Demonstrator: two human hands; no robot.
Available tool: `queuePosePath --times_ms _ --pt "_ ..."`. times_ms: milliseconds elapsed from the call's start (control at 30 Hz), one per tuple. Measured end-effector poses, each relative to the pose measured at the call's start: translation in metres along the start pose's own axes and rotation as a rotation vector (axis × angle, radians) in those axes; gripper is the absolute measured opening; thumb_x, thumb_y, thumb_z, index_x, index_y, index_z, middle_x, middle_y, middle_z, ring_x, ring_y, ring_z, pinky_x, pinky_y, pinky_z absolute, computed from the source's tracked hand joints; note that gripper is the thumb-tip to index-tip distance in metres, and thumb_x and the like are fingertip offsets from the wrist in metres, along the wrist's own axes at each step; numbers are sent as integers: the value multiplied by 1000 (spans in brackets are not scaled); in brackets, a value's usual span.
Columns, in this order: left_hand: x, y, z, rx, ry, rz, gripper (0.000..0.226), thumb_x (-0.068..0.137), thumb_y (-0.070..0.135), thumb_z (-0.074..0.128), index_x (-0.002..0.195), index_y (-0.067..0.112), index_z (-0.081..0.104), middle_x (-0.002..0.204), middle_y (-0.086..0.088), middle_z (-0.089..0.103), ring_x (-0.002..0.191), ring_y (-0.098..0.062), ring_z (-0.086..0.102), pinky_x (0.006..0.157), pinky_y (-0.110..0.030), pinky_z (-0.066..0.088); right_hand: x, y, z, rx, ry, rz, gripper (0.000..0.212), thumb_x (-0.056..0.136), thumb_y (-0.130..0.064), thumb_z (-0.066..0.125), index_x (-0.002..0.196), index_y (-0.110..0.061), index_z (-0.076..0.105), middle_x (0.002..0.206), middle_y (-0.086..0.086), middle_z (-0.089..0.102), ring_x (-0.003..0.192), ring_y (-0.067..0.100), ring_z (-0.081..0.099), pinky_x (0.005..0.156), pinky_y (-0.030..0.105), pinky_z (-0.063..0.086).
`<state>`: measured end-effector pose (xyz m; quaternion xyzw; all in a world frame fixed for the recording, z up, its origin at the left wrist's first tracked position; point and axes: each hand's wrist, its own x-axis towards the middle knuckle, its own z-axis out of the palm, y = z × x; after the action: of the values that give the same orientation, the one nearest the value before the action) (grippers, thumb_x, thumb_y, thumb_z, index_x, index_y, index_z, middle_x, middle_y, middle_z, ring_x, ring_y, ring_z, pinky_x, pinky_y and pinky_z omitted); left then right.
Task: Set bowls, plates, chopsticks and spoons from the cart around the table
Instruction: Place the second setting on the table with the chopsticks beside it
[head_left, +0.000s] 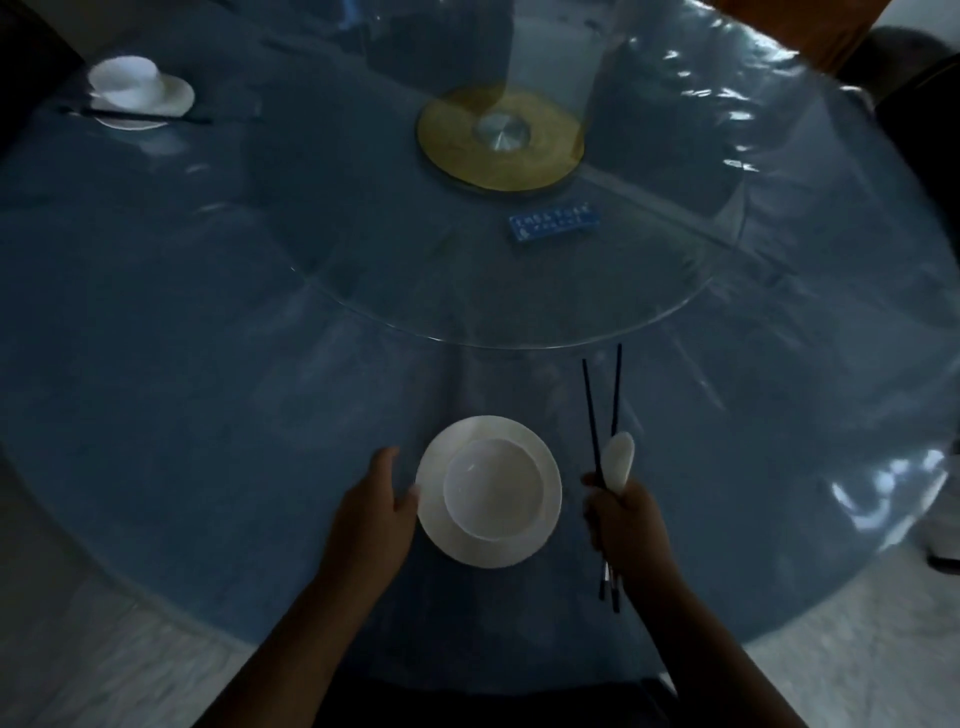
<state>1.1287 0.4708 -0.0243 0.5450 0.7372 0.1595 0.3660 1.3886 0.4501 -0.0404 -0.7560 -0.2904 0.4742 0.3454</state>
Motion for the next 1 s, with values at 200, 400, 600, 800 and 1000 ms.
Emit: queuePosePath --times_ms 200,400,600,800,1000 --pt "-73 50 10 -335 -327 21 9 97 17 58 91 23 62 55 3 62 44 -9 55 45 -27 46 -38 -46 -15 422 -304 -77 22 98 7 41 111 0 58 78 14 72 67 26 70 61 34 58" --pt "-108 72 44 -733 -568 -80 16 100 2 47 107 4 62 83 -13 71 61 -26 66 49 -30 51 -55 -62 -14 517 -417 -86 20 99 6 44 114 4 57 93 21 75 85 34 74 77 41 60" --pt "-120 74 46 -791 -554 -88 15 102 5 50 108 1 62 76 -14 71 66 -30 70 58 -34 57 -56 -49 -21 465 -518 -38 22 100 6 41 115 5 56 98 23 75 89 35 74 88 46 55" --pt "-130 69 60 -738 -547 -99 16 100 12 54 115 14 60 79 -15 73 70 -36 72 61 -37 58 -55 -36 -25 440 -608 8 19 100 7 39 114 7 53 90 21 75 82 34 74 89 49 54" --pt "-130 73 66 -700 -517 -30 24 94 17 61 99 39 69 82 -14 76 72 -32 75 58 -33 59 -47 -32 -30 355 -656 17 16 102 2 42 114 5 52 81 19 73 71 31 73 65 39 60"
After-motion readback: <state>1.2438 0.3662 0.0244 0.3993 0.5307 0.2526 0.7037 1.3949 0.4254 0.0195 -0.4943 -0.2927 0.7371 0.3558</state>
